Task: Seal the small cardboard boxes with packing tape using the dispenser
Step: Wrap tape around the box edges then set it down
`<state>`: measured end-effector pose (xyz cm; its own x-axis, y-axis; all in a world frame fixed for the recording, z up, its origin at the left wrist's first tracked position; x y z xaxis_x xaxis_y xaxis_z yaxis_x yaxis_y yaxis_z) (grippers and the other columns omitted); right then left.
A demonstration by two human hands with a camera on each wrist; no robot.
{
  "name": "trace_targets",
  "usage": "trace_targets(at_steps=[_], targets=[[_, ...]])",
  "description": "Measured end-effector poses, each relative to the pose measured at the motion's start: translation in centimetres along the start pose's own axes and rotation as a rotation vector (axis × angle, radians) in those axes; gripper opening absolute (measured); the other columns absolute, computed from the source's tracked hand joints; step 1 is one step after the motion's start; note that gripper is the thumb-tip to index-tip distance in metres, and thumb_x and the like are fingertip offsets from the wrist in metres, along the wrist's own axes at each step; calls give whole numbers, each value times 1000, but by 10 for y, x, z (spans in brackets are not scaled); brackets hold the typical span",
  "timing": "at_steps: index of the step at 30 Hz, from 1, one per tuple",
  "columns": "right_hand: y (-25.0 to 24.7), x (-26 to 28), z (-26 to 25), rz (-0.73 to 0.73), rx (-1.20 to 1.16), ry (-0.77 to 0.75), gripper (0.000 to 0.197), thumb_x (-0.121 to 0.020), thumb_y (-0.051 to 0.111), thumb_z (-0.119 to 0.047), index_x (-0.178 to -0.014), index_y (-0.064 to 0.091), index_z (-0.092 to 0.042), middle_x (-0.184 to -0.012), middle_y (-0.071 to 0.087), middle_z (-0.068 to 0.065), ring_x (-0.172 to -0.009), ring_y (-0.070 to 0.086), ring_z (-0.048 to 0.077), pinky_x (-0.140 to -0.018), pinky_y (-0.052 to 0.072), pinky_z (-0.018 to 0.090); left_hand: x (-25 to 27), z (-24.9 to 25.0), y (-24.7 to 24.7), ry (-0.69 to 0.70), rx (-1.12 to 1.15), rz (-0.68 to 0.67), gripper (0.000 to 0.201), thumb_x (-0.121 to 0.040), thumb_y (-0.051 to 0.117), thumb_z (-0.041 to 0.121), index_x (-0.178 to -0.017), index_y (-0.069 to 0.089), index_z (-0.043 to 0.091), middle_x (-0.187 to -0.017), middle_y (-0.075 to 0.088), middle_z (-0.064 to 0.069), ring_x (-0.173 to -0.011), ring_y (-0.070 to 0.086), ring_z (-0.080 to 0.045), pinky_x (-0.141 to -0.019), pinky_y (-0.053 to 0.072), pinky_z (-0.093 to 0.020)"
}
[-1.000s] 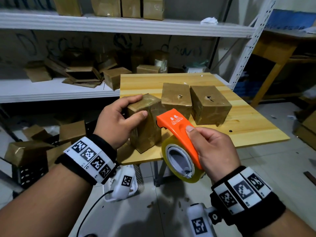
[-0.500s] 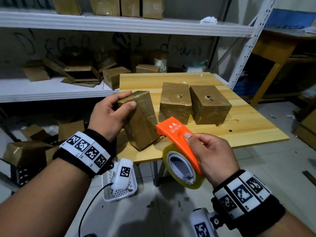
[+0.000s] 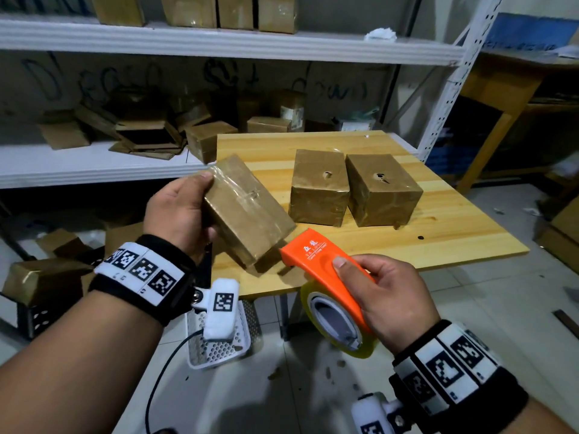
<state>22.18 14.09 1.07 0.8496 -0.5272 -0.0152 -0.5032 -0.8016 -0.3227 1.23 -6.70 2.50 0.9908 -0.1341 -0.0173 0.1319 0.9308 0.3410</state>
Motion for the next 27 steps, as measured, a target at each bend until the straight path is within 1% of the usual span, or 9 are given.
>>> trace_targets(at_steps=[4,8,11,13,15,18,22,25,27], targets=[[0,1,-1,15,-35,14,19,-95,70,-42,-89,79,-26,-76,81,-10,-64,77,9,-55,56,18,2,0,0,-36,43,32,17,-99,68,28,-103,69,11,-71,67,-2,-56,65,-15,-46,51,-26],[-2,2,-3,8,-32,17,21,-95,70,-44,-94,79,-26,-78,81,-11,-65,77,9,-56,56,19,3,-3,-2,-89,86,42,15,-96,70,31,-93,69,17,-65,62,1,-55,57,-14,-53,56,-30],[-3,2,-4,14,-40,14,20,-94,70,-43,-93,79,-25,-77,81,-11,-65,77,9,-55,57,18,6,-7,0,-145,147,8,21,-100,65,30,-111,65,13,-59,63,5,-44,57,-9,-51,55,-28],[-2,1,-4,24,-47,8,22,-93,71,-44,-94,80,-24,-78,81,-9,-66,78,10,-58,58,21,7,-12,2,-240,181,-22,42,-100,65,34,-131,63,7,-81,77,-3,-58,73,-15,-57,61,-35],[-3,2,-6,34,-59,-16,25,-90,71,-48,-94,80,-24,-79,82,-8,-67,78,11,-58,59,22,8,-18,3,-345,197,-48,53,-98,66,40,-140,61,8,-112,79,-12,-89,80,-25,-65,64,-42],[-6,4,-11,59,-90,-56,37,-80,67,-56,-93,80,-24,-79,81,-8,-65,77,9,-55,57,18,12,-23,6,-420,232,-71,48,-99,65,41,-137,63,12,-109,80,-12,-98,79,-28,-69,65,-47],[-11,4,-15,91,-117,-81,36,-78,66,-53,-92,80,-23,-77,81,-7,-64,77,9,-55,56,17,6,-22,1,-362,179,-61,48,-94,70,38,-132,65,9,-116,77,-13,-104,77,-28,-78,65,-46],[-12,2,-14,95,-94,-73,34,-80,67,-53,-91,80,-24,-78,81,-7,-65,77,10,-56,57,18,3,-15,-6,-266,-43,-37,46,-82,75,46,-111,71,10,-102,69,-11,-97,68,-28,-69,52,-38],[-11,1,-11,89,-72,-46,32,-84,68,-52,-91,80,-23,-77,81,-6,-64,77,11,-55,57,19,1,-12,-9,-194,-195,-26,46,-70,75,53,-96,74,16,-96,65,-11,-94,63,-31,-79,49,-43]])
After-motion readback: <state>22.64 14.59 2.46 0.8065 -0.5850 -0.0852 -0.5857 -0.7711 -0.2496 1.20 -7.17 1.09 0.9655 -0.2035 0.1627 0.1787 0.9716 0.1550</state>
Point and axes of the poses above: each hand's wrist, its own x-axis away from the middle knuckle, its own y-axis out of the palm, z = x × y, the point moved 5 cm from there along -x, towards the middle knuckle
